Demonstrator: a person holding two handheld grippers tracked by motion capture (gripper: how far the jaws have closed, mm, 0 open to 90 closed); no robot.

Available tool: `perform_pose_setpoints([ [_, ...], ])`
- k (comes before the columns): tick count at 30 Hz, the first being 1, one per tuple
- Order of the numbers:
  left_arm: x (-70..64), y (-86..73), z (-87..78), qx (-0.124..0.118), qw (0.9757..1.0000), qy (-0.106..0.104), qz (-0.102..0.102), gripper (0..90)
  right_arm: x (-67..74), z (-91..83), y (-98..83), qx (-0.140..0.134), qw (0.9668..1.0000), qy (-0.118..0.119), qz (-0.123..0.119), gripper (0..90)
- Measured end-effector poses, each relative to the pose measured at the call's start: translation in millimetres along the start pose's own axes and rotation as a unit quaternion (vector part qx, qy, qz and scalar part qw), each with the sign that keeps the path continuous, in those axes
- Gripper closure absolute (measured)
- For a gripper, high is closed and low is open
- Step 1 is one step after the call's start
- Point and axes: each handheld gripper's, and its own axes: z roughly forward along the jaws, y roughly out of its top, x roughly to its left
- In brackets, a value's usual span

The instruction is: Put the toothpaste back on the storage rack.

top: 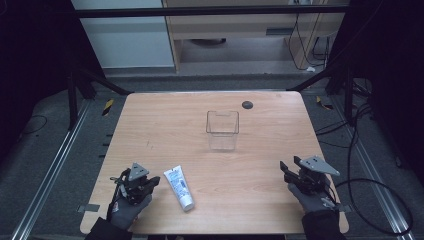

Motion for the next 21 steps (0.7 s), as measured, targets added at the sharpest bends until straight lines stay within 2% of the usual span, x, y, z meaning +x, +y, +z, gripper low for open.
perform_pose_setpoints([
  [10,-8.0,0.4,21.3,0.036,0.9993,-0.012,0.004,89.5,-0.2,2.3,-0.7,0.007,1.0,0.003,0.0,44.5],
  [21,-8.4,9.9,38.0,0.04,0.9992,-0.002,0.001,89.5,-0.5,4.4,-0.9,0.011,0.9999,0.005,-0.001,43.9],
])
